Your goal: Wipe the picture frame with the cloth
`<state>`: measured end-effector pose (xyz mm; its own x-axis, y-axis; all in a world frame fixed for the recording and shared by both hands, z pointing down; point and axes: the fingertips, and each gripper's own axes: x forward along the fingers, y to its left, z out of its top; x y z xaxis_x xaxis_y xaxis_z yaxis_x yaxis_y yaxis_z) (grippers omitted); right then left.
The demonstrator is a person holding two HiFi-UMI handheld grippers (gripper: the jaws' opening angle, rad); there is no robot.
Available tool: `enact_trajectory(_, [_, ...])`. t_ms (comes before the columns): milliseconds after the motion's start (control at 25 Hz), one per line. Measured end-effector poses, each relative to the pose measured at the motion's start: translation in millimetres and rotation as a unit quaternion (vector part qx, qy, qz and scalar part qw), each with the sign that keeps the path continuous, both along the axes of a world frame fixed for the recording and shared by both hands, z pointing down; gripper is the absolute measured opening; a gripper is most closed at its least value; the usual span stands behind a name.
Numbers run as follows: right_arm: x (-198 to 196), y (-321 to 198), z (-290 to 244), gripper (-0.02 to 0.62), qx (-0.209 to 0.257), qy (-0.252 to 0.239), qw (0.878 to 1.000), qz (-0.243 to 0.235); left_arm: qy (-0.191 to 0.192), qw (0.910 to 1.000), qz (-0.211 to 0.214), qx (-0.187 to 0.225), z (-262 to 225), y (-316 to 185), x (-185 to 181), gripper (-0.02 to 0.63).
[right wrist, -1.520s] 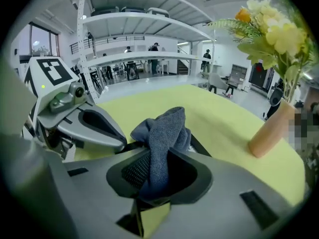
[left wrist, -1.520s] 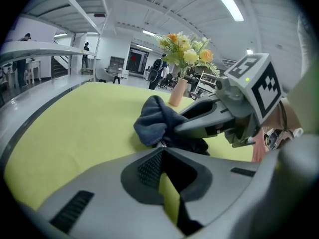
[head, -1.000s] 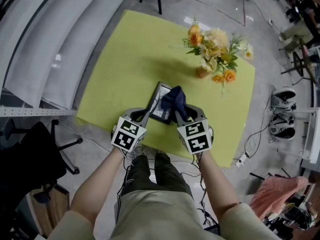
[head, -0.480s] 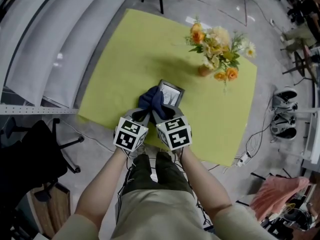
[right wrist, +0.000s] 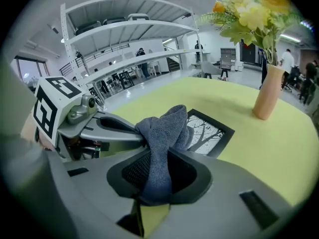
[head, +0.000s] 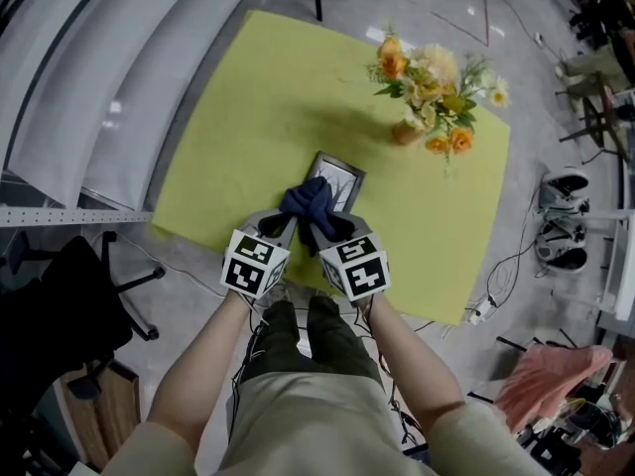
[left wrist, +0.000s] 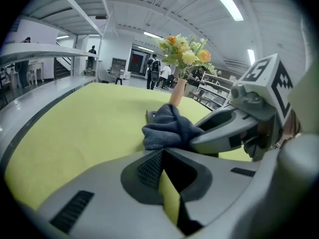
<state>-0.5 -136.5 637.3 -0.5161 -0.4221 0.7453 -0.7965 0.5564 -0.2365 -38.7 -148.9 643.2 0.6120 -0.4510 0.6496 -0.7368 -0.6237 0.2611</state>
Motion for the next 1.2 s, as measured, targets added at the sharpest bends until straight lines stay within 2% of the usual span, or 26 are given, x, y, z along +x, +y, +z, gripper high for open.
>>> enact_trajectory(240, [42,13,-1,0.097,0.001,0.011,1.000,0.026,0.002,1.0000,-0.007,-0.001,2,-1,0,0.006])
enact_trajectory(400, [73,21,-4,0.095,-0.002,0.036,0.998,0.048,0.001,0.9998,-0.013,-0.014,2,-1,-1,0.006])
enact_trajectory(560, [107,27,-25,0.095,0.006,0.027,0.996,0.089,-0.019,0.9995,-0.012,-0.021,-1,1,-6,0.006])
enact_trajectory(720, [128,30,-64,0.095,0.045,0.000,0.993,0.112,0.010,0.9986,-0.043,-0.028,-32,2,-14,0.006])
enact_trajectory(840, [135,35,-97,0.095,0.070,-0.019,0.990,0.122,0.011,0.9990,-0.044,-0.003,-69,5,-22,0.006])
enact_trajectory(960, [136,36,-137,0.095,0.106,-0.031,0.986,0.124,0.012,0.9982,-0.042,0.040,-113,2,-27,0.006])
enact_trajectory(1200, [129,40,-220,0.096,0.175,-0.045,0.979,0.098,0.021,0.9897,-0.045,0.134,-211,-6,-37,0.006])
